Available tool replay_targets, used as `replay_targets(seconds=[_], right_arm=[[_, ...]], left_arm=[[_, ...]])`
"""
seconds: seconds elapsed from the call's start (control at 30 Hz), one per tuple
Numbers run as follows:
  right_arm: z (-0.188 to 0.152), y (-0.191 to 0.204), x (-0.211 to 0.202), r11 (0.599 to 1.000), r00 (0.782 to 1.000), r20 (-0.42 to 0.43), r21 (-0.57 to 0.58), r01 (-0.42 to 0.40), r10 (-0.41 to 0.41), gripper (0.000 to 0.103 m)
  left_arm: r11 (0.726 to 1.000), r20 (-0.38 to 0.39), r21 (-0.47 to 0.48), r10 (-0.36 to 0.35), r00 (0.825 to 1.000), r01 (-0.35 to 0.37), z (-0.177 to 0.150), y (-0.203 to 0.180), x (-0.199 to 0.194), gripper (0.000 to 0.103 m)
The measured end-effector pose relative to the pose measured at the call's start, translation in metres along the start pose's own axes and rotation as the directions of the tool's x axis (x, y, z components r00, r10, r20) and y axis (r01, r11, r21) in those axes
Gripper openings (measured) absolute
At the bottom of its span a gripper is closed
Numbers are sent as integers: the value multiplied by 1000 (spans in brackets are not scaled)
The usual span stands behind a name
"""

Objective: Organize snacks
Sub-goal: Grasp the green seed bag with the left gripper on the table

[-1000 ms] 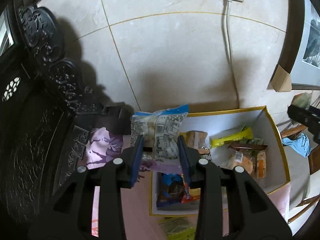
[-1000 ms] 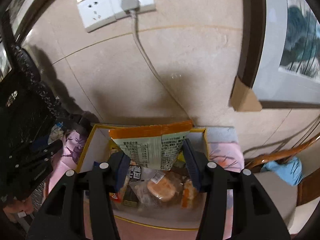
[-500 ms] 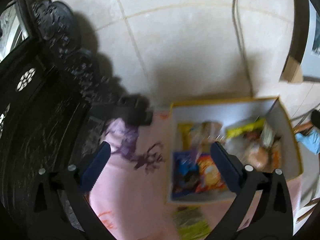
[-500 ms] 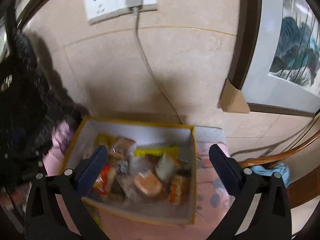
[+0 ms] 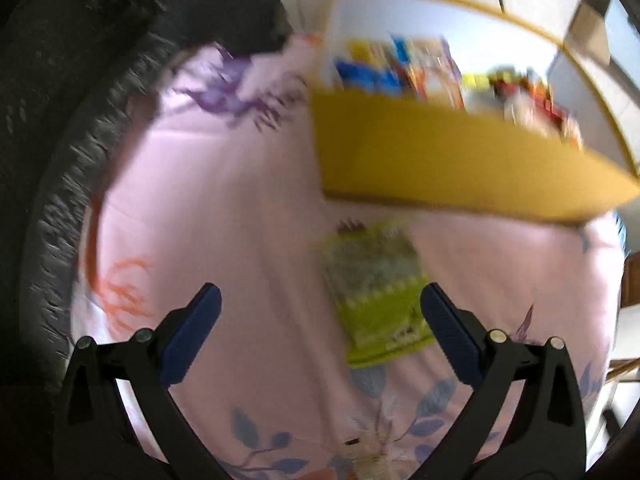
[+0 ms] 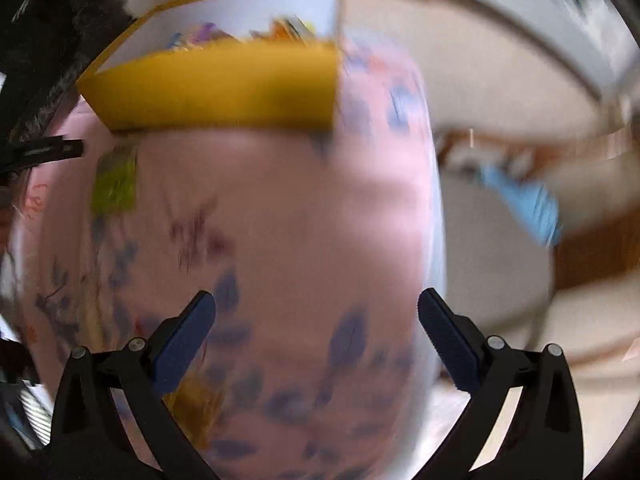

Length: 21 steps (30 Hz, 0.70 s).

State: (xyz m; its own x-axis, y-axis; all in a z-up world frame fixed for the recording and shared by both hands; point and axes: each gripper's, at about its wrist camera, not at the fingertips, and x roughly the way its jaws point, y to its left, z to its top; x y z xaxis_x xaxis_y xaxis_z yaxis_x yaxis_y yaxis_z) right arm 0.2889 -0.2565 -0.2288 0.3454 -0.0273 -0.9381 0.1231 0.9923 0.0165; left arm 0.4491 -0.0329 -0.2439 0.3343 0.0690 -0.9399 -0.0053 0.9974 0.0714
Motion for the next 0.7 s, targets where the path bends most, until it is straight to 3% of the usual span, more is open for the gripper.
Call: replay_targets(seconds=[0.13, 0.2, 0.33, 0.4, 0.5, 0.57, 0.6, 0.7], right_arm=[[-77, -35, 1, 974, 999, -40, 224, 20, -11, 102], [-111, -50, 3, 933, 994, -107, 357, 54, -17, 102], [-151, -52, 2, 855, 994, -93, 519, 1, 55, 102], [-158, -45, 6, 852, 991, -121, 523, 15, 57, 102], [-162, -30, 7, 874, 990, -133, 485, 24, 47, 102], [-163, -23, 6, 880, 990, -128, 475, 11, 56, 102], [-163, -21, 5, 881, 990, -128, 472, 5, 63, 102], [-163, -12, 6, 892, 989, -110, 451, -39, 98, 102]], left_arm=[[998, -31, 57, 6, 1000, -4, 0, -22, 27, 101], [998, -40, 52, 21, 999, -19, 0, -27, 39, 101], [999, -70, 32, 9, 997, -7, -5, -33, 55, 101], [1000, -84, 13, -19, 996, 20, -7, -35, 63, 101], [997, -42, -46, -66, 997, 64, -13, -26, 65, 101], [997, 10, -18, -68, 998, 68, -19, -24, 63, 101], [997, 31, -5, -76, 997, 77, -21, -25, 62, 97], [991, 65, 55, -129, 990, 125, -28, -25, 51, 68]])
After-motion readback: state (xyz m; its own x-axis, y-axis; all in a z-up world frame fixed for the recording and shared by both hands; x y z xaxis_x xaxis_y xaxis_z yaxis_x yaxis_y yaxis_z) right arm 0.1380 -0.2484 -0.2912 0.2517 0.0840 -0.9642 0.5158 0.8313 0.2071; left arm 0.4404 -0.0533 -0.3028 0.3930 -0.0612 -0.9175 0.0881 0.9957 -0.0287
